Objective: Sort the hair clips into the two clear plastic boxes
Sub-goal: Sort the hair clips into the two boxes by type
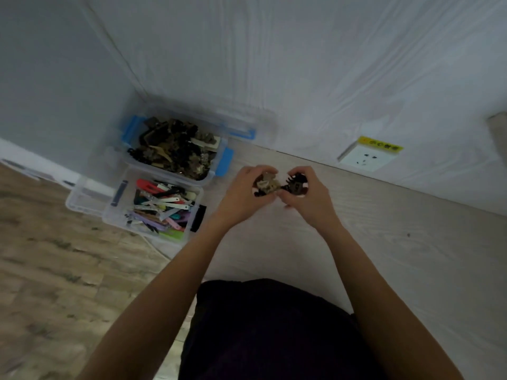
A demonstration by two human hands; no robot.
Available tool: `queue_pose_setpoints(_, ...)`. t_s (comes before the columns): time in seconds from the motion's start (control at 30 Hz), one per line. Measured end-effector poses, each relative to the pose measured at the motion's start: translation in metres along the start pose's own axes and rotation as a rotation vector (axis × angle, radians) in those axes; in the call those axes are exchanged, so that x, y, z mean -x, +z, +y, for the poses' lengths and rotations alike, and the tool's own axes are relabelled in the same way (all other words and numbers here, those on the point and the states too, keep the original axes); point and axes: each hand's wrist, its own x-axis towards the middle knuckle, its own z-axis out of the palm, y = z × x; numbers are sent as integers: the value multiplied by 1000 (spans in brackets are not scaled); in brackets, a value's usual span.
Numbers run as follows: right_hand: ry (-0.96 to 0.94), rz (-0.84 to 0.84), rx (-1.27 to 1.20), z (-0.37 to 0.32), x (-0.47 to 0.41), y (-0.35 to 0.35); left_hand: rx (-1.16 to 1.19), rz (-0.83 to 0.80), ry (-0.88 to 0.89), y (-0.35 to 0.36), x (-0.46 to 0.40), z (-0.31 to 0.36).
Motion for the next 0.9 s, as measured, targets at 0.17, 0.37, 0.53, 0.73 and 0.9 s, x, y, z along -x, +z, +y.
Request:
queue_pose_setpoints(0.17, -84, -179, -87, -70, -25, 52, -107, 281, 75, -88, 16, -11)
queue_pose_setpoints(0.37, -261, -350, 247, -108, -58, 106, -313, 234, -36, -147, 13, -47)
queue_pose_setpoints(0.53, -283, -413, 519, -112, -73, 114, -353, 225, -78, -175, 9, -74)
queue_pose_setpoints(0.73, -415, -201, 734, -120, -76, 131, -530, 200, -3, -191, 12, -85)
queue_pose_setpoints(0.9, -610, -351, 806, -111, -78, 159, -660, 333, 66, -187, 20, -98)
